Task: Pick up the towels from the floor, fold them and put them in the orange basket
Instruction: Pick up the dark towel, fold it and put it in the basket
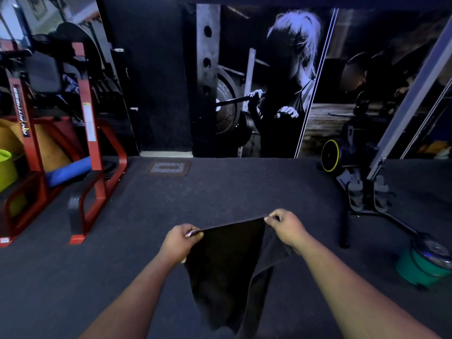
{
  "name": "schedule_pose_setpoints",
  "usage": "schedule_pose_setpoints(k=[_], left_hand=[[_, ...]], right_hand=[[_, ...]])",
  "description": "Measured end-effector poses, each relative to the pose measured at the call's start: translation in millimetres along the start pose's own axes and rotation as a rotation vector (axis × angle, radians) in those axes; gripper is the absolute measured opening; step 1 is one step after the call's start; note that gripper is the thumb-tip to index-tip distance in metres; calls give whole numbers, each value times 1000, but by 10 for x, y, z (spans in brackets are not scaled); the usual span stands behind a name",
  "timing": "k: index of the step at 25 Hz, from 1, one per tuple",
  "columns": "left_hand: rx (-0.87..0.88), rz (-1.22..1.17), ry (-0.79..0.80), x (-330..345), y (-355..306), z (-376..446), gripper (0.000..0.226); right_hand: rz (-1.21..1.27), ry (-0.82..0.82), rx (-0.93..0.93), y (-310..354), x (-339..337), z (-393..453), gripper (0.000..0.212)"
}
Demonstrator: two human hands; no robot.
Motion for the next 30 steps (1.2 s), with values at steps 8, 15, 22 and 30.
schedule_pose_setpoints(k=[8,15,22,30], left_hand=[[18,-863,18,389,-258,45,7],[95,-772,-21,466,-586,60,12],[180,-810,164,583,-834,92,21],[220,-718,26,437,-837,89,17]], right_hand=[[594,95,-64,11,164,-120,10],[81,312,-312,337,453,-56,36],[-114,10,-367,604,237,11,32],[-302,68,-404,740,251,12,21]])
Point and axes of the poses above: each hand's wrist, its own z-axis towards the middle knuckle, its own x-axis out of the palm, y = z × x, the point moved 7 cm from there along z, towards the middle knuckle, and after that the axes turned 13 degrees about y, right-handed, at the moved point
